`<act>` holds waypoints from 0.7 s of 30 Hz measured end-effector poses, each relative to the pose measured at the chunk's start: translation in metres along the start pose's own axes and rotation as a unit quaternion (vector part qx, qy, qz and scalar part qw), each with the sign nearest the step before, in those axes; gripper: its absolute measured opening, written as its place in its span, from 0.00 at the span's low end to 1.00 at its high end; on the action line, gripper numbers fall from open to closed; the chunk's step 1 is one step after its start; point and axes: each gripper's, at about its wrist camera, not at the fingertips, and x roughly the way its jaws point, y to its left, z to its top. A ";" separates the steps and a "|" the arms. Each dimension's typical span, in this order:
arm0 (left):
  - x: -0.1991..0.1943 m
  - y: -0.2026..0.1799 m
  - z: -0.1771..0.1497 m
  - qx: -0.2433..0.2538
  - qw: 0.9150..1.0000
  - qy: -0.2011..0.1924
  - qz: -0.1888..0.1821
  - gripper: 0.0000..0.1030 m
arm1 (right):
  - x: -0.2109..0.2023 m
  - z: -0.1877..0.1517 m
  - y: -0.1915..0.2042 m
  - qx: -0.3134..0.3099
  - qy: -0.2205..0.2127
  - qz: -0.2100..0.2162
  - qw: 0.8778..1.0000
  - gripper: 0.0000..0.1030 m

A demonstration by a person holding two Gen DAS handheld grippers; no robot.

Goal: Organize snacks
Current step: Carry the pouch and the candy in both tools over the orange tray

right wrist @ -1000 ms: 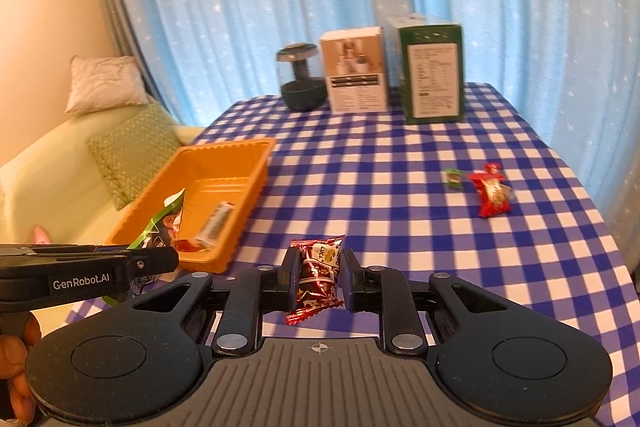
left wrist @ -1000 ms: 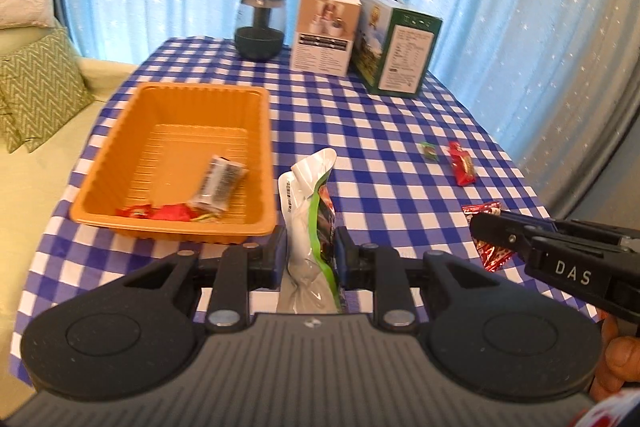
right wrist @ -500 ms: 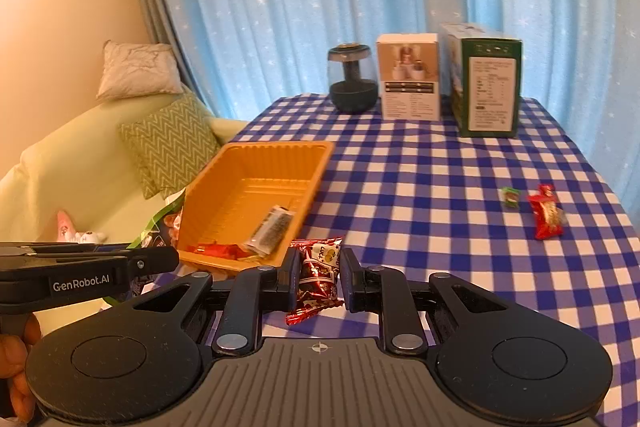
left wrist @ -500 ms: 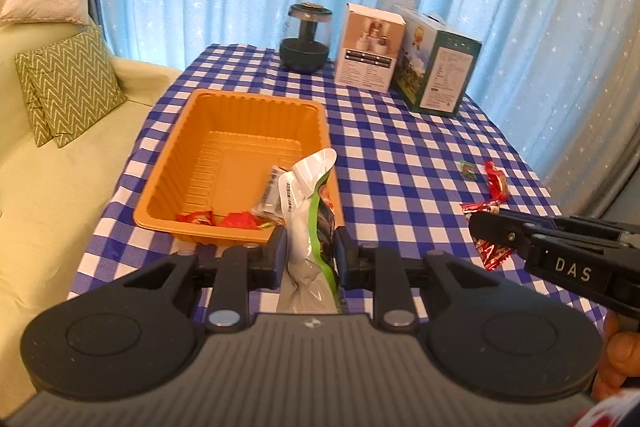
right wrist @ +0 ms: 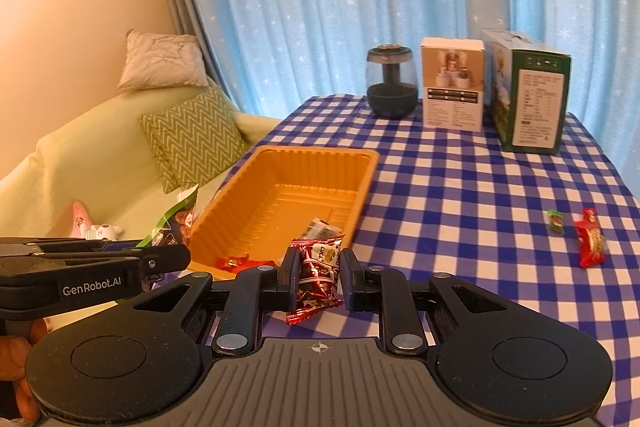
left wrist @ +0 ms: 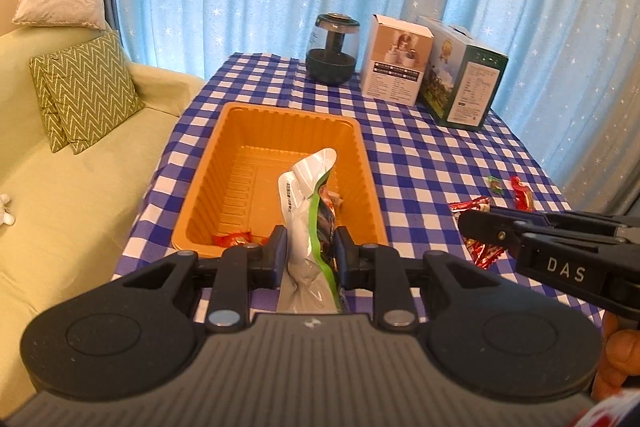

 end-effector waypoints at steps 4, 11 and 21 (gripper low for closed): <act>0.006 0.009 0.007 0.001 1.000 -0.002 0.002 0.22 | 0.012 0.007 0.005 -0.008 0.001 0.004 1.000 0.21; 0.023 0.022 0.019 0.007 1.000 0.002 0.004 0.22 | 0.035 0.017 0.010 -0.016 0.006 0.009 1.000 0.21; 0.054 0.032 0.026 0.019 1.000 0.016 0.002 0.22 | 0.071 0.024 0.006 -0.011 0.021 0.012 1.000 0.21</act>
